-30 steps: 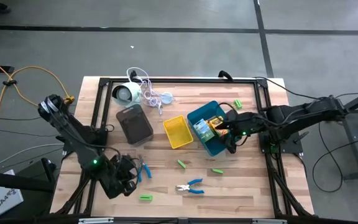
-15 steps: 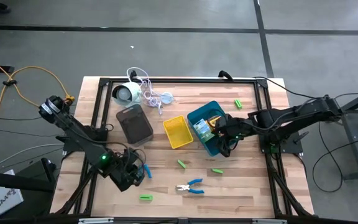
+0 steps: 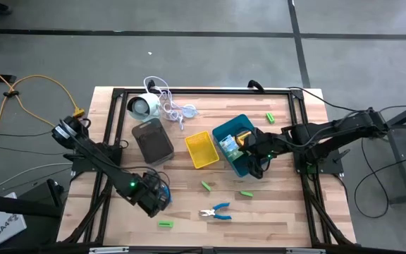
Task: Pick & Place School Supplies
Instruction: Put the blue hole puncher into the transparent black bin
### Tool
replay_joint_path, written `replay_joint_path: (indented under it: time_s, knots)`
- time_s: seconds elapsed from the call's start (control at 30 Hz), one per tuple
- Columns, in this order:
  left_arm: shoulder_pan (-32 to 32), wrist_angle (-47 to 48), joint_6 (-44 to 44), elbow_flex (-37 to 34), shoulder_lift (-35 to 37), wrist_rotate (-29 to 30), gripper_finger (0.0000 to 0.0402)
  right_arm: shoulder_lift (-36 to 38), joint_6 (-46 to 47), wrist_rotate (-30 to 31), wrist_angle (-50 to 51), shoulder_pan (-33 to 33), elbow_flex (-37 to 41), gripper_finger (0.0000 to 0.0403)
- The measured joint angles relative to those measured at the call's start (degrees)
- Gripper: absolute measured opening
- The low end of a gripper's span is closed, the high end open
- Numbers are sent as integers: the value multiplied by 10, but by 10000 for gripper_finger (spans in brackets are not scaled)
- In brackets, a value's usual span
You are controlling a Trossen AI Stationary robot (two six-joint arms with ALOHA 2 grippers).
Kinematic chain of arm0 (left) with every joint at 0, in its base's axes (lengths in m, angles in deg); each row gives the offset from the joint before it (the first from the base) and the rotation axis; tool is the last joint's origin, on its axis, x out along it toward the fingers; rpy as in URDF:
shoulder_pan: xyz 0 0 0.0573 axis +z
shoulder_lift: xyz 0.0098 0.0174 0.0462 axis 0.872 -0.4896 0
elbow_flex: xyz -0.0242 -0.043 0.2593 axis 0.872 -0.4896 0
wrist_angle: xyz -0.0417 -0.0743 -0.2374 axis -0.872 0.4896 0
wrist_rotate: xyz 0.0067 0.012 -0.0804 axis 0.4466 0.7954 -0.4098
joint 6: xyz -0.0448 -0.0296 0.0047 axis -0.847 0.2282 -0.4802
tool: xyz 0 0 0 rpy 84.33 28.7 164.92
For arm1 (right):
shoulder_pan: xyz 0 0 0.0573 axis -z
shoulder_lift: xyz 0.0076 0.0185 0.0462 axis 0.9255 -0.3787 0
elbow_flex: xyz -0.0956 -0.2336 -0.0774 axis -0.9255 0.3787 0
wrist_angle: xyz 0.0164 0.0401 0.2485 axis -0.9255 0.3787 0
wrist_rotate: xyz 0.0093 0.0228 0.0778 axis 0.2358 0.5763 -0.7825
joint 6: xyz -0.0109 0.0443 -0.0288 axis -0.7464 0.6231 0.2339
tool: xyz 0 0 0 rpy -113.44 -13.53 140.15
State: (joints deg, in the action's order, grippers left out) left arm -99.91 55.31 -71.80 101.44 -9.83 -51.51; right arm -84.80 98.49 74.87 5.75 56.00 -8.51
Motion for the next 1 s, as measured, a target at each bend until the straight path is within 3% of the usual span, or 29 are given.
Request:
replay_joint_path:
  time_s: [0.27, 0.5, 0.77, 1.0]
  knots:
    - [1, -1, -21, 0, -7, -20, 76, 0, -22, -61, 0, 0, 0, 275]
    - [1, -7, -81, 0, -7, -19, 124, 0, -22, -74, 0, -3, 0, 275]
    - [5, -54, -127, 0, -8, 39, 133, 0, -23, -74, 0, -18, 0, 275]
    - [22, -52, -132, 0, -8, 39, 133, 0, -23, -89, 1, -33, 0, 275]
